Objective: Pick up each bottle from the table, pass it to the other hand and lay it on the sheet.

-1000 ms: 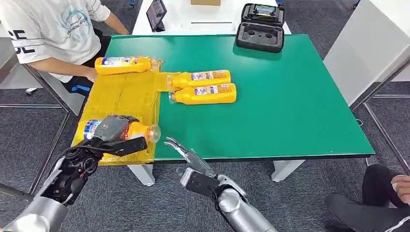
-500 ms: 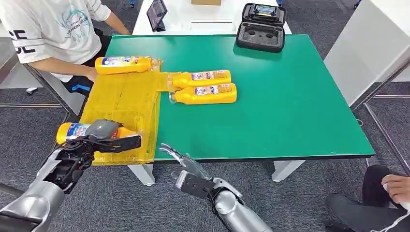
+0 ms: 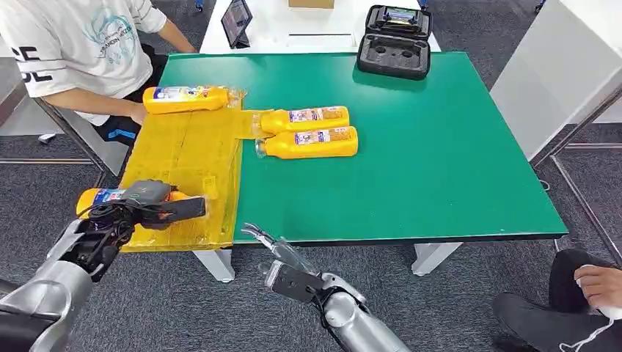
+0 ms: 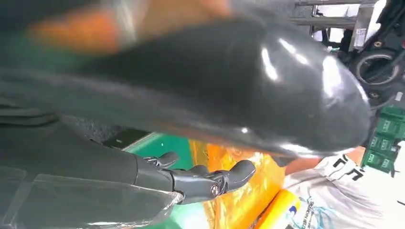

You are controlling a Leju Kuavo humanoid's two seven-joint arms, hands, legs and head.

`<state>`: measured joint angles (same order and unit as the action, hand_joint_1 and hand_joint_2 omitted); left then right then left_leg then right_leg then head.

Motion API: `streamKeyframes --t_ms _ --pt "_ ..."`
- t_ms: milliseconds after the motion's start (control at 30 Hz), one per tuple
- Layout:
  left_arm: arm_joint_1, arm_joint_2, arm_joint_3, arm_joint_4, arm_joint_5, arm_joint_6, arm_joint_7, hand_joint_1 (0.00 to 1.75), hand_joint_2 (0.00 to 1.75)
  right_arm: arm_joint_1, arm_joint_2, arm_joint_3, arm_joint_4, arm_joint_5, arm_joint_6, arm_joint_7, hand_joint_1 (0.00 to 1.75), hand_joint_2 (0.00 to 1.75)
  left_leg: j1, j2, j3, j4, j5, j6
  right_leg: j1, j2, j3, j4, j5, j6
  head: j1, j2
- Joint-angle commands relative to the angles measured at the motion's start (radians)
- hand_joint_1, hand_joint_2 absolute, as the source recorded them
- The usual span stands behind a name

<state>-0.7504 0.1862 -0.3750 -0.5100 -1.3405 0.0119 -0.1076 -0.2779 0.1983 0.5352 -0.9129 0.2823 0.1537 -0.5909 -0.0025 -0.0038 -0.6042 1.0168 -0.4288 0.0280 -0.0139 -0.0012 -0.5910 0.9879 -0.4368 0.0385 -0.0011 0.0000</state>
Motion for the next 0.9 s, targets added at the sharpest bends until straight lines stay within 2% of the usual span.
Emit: streamKeyframes --t_ms 33,67,100,133,267,333,367,900 --pt "-0.045 -0.009 0.056 0.110 0.049 -0.048 -0.057 1.24 1.75 -0.037 -0.008 0.020 0.086 -0.012 -0.008 0.003 0.00 0.00 0.002 0.001 0.004 0.000 -0.001 -0.002 0.002 0.001 0.004 -0.001 -0.001 -0.002 0.000 0.000" --pt "-0.047 -0.011 0.055 0.112 0.049 -0.051 -0.060 0.93 1.75 -0.037 -0.008 0.020 0.089 -0.012 -0.011 0.003 0.00 0.00 0.001 0.001 0.001 -0.001 0.000 -0.001 0.001 0.000 0.002 -0.001 0.000 -0.001 0.000 0.000" --pt "-0.048 -0.012 0.054 0.115 0.052 -0.056 -0.065 0.80 1.75 -0.037 -0.008 0.019 0.094 -0.014 -0.012 0.003 0.00 0.00 0.001 0.001 0.003 0.000 -0.001 -0.002 0.001 0.001 0.003 -0.001 0.000 -0.001 0.000 0.000" --pt "-0.049 -0.013 0.053 0.116 0.052 -0.056 -0.066 0.89 1.75 -0.036 -0.008 0.018 0.095 -0.014 -0.013 0.003 0.00 0.00 0.001 0.001 0.002 -0.001 0.000 -0.001 0.001 0.000 0.002 -0.001 0.000 -0.001 0.000 0.000" --pt "-0.049 -0.013 0.053 0.116 0.052 -0.056 -0.066 0.86 1.75 -0.036 -0.008 0.018 0.095 -0.014 -0.013 0.003 0.00 0.00 0.001 0.000 0.004 -0.001 -0.001 -0.002 0.001 0.000 0.004 -0.001 0.000 -0.002 0.000 0.000" --pt "-0.042 -0.016 0.046 0.110 0.048 -0.037 -0.063 0.49 1.75 -0.036 -0.010 0.014 0.097 -0.017 -0.018 0.005 0.00 0.00 0.001 0.001 0.004 -0.001 -0.001 -0.002 0.001 0.001 0.004 -0.001 0.000 -0.002 0.000 0.000" --pt "-0.039 -0.019 0.047 0.112 0.050 -0.037 -0.061 0.00 1.75 -0.037 -0.010 0.010 0.100 -0.019 -0.019 0.007 0.00 0.00 0.001 0.000 0.002 -0.001 -0.001 -0.001 0.001 0.000 0.003 -0.001 0.000 -0.001 0.000 0.000" --pt "-0.017 -0.034 0.036 0.114 0.046 0.000 -0.056 0.00 1.75 -0.046 -0.002 -0.011 0.134 -0.034 -0.031 0.025 0.00 0.00 0.001 0.000 0.004 -0.001 -0.001 -0.002 0.001 0.000 0.005 -0.002 0.000 -0.001 0.000 0.000"
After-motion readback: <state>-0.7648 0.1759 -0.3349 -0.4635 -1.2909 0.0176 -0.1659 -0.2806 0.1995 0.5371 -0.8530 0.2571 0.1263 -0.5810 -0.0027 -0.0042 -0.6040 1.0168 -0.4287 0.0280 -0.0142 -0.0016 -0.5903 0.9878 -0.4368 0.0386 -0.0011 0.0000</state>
